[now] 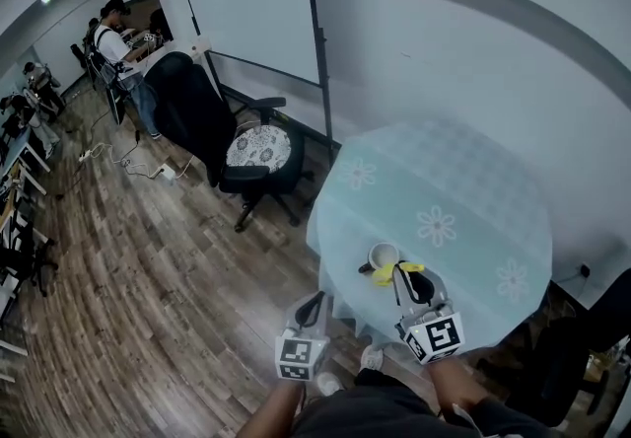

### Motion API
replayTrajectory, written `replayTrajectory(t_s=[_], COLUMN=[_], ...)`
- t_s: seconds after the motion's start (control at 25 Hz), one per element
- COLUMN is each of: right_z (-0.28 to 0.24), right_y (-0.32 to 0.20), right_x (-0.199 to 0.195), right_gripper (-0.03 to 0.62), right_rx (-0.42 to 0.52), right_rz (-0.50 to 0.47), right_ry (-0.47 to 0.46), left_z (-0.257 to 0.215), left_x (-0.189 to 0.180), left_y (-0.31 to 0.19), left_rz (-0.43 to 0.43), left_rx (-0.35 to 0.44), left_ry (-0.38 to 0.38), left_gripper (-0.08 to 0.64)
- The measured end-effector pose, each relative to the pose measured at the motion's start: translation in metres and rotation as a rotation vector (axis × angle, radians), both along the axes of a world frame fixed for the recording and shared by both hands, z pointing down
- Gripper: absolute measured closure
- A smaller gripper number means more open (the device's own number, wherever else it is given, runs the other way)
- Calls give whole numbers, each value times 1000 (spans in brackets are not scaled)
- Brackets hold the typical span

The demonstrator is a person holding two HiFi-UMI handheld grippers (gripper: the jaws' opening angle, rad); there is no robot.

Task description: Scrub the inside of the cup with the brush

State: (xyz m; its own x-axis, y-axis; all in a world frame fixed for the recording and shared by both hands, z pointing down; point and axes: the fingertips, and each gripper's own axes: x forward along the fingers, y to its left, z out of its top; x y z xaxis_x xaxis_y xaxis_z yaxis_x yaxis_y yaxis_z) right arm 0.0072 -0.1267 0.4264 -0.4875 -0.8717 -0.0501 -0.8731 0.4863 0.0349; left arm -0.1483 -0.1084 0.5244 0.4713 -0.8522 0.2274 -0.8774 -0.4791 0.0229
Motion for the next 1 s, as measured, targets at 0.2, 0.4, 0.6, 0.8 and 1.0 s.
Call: replayTrajectory(t_s=[0.2,0.4,0.6,0.8,1.0], right_z=[9,23,36,47,49], right_y=[-26,-51,-73,-90,-105], right_x=[25,58,82,104,103], right_gripper=[555,555,555,555,555], right_rx=[-6,-42,-46,-53,-46], right_rz=[8,15,10,7,-3], right_ry=[-4,-16,-40,-65,-82], left_z=[4,9,24,32,32], left_x=[27,59,87,107,110], left_y=[-29,-56,-78,-99,-122], left_rz=[17,23,26,50,60], left_rx=[-9,-25,-42,-35,-32], left_ry=[-12,-19,-37,-74,-71], left_gripper=[554,554,554,554,554])
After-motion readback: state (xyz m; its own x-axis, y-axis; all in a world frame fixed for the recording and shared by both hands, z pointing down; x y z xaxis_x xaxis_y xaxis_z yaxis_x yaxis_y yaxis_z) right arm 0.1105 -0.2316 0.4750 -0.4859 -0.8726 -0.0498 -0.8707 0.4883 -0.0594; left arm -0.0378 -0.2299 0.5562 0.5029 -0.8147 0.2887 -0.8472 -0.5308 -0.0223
